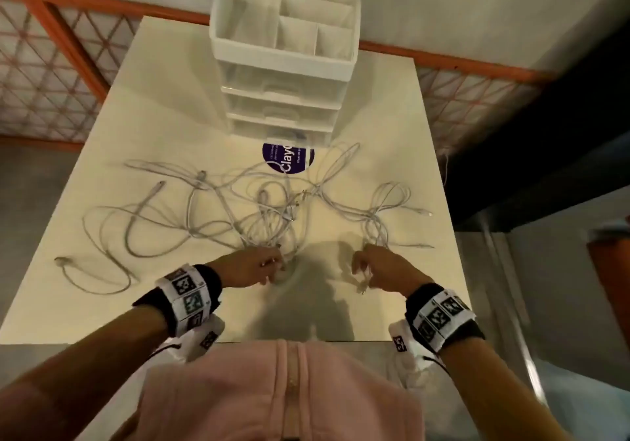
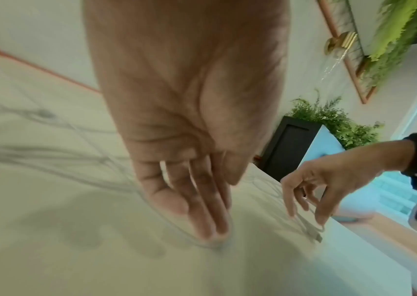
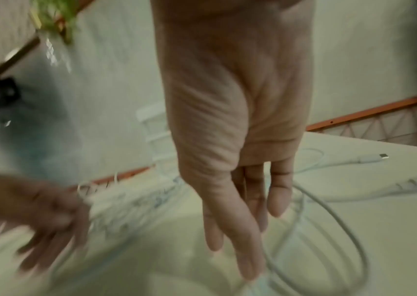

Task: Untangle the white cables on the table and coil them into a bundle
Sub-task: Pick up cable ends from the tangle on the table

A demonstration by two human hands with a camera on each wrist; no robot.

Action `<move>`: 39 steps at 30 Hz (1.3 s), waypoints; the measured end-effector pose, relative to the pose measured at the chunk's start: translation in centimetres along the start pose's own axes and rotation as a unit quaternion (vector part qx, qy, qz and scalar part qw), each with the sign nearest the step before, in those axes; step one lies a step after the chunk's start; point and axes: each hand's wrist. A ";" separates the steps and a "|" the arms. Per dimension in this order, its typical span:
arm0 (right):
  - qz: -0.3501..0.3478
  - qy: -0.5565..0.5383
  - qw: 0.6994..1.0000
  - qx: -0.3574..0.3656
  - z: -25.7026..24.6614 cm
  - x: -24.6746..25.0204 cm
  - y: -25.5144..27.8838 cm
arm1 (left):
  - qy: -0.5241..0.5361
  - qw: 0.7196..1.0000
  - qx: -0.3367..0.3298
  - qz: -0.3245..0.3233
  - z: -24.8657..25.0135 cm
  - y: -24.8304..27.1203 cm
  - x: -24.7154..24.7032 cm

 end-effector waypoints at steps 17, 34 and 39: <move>0.208 -0.063 0.954 0.206 -8.5 7.5 -1.7 | 0.113 0.957 -0.160 0.214 7.2 -1.6 1.6; 0.102 -0.167 0.969 0.149 -6.5 7.0 -3.8 | 0.140 0.821 -0.174 0.525 9.3 0.1 8.9; 0.100 -0.115 0.987 0.052 -1.3 6.9 -4.1 | 0.393 0.702 -0.238 0.545 8.6 1.7 12.1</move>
Point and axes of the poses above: each hand's wrist, its own y-axis away from the middle knuckle, its own x-axis out of the back of the hand, z = x × y, and after that the axes turned 2 degrees about x, right-handed
